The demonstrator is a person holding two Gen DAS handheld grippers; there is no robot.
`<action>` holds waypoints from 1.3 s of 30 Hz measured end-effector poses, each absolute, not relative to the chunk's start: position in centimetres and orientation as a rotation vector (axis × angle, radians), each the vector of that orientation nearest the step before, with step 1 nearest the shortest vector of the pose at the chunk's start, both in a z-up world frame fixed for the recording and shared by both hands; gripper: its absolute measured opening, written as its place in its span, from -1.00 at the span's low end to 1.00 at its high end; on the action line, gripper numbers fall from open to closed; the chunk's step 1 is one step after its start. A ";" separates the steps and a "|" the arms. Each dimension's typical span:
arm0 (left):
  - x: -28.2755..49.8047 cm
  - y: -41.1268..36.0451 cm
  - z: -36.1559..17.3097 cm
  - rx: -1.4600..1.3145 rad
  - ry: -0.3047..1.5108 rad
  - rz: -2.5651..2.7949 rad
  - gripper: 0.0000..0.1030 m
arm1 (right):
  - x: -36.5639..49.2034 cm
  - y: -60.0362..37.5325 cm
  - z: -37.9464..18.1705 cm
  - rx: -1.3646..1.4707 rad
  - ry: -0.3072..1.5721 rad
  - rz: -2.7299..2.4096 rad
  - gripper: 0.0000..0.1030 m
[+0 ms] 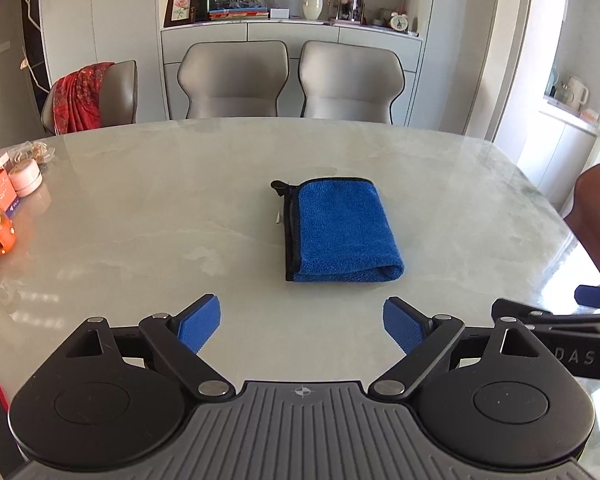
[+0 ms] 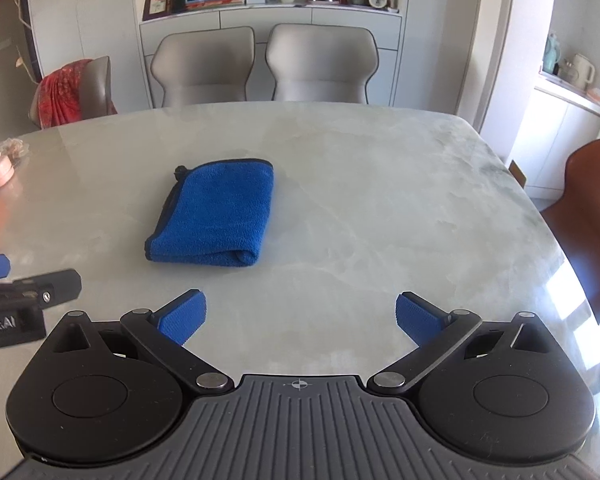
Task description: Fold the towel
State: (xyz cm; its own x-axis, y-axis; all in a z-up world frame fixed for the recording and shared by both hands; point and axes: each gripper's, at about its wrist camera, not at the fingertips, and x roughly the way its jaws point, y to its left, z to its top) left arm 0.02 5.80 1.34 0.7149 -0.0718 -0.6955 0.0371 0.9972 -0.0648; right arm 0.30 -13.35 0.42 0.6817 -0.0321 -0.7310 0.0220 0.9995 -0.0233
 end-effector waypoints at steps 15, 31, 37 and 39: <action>-0.5 6.0 0.7 -0.001 0.771 -0.038 0.83 | -1.3 -13.3 0.1 -0.004 0.825 -0.075 0.99; -0.2 6.4 0.0 0.000 0.798 -0.016 0.83 | -1.0 -12.9 -0.1 -0.016 0.829 -0.068 0.99; 0.0 6.6 -0.1 -0.018 0.808 -0.017 0.83 | -0.9 -12.7 -0.3 -0.021 0.830 -0.071 0.99; 0.1 6.8 -0.2 -0.025 0.811 -0.021 0.83 | -0.8 -12.7 -0.3 -0.018 0.830 -0.072 0.99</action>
State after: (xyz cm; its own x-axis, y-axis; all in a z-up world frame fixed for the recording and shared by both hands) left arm 0.11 6.75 -0.17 0.6889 -0.0286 -0.7243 0.0098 0.9995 -0.0302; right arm -0.83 -12.68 -0.28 0.6724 -0.0705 -0.7368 0.0567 0.9974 -0.0436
